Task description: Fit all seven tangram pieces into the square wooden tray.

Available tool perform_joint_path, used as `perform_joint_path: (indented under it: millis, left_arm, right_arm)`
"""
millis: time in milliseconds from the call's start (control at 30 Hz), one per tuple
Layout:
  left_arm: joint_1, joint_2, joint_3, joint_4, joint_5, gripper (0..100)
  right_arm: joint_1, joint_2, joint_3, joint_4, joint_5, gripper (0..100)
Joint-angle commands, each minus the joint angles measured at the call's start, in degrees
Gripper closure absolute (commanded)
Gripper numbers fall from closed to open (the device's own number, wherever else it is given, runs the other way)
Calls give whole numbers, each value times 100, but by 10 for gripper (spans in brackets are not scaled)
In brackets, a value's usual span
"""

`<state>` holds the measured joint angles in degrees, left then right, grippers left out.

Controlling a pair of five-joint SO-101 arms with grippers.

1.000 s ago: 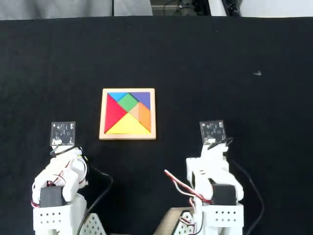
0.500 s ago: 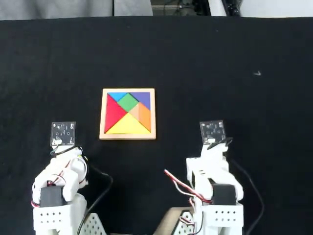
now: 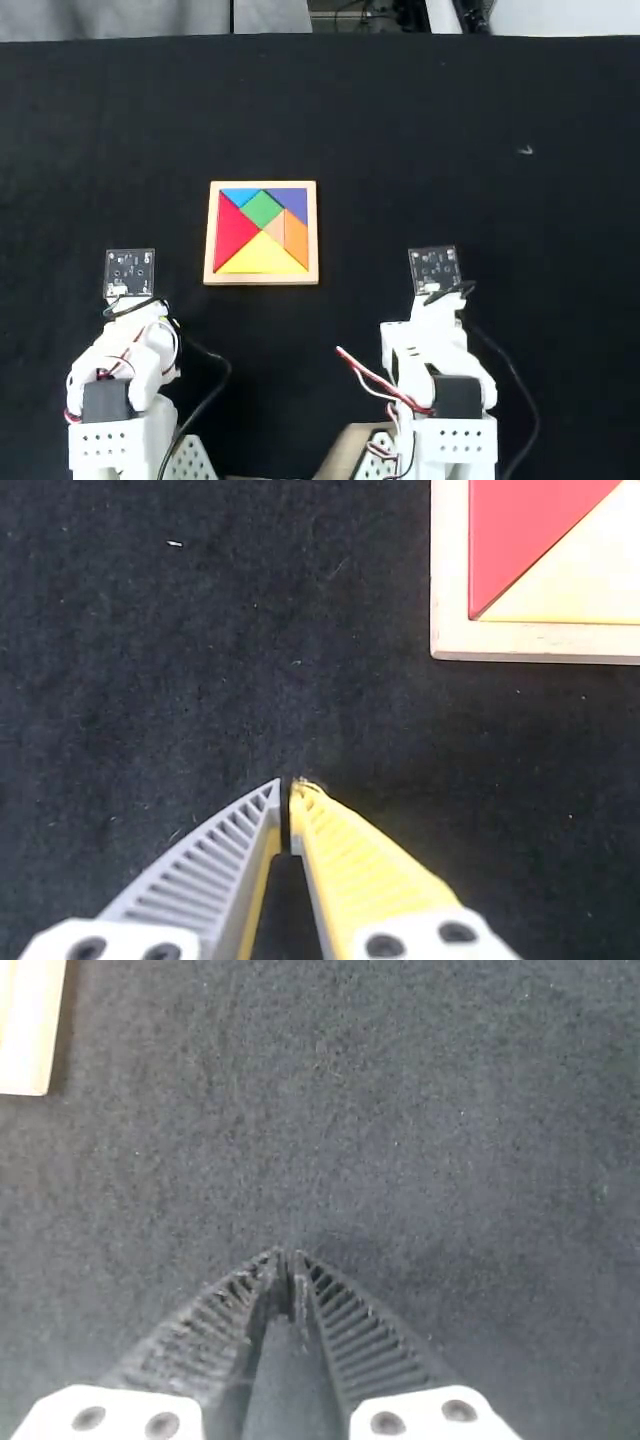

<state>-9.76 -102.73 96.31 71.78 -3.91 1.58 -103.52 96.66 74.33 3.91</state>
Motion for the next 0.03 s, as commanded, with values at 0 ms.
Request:
perform_joint_path:
  millis: [0]
  left_arm:
    - [31, -18, 119, 35, 35, 968]
  right_arm:
    - [-26, -479, -13, 44, 35, 984]
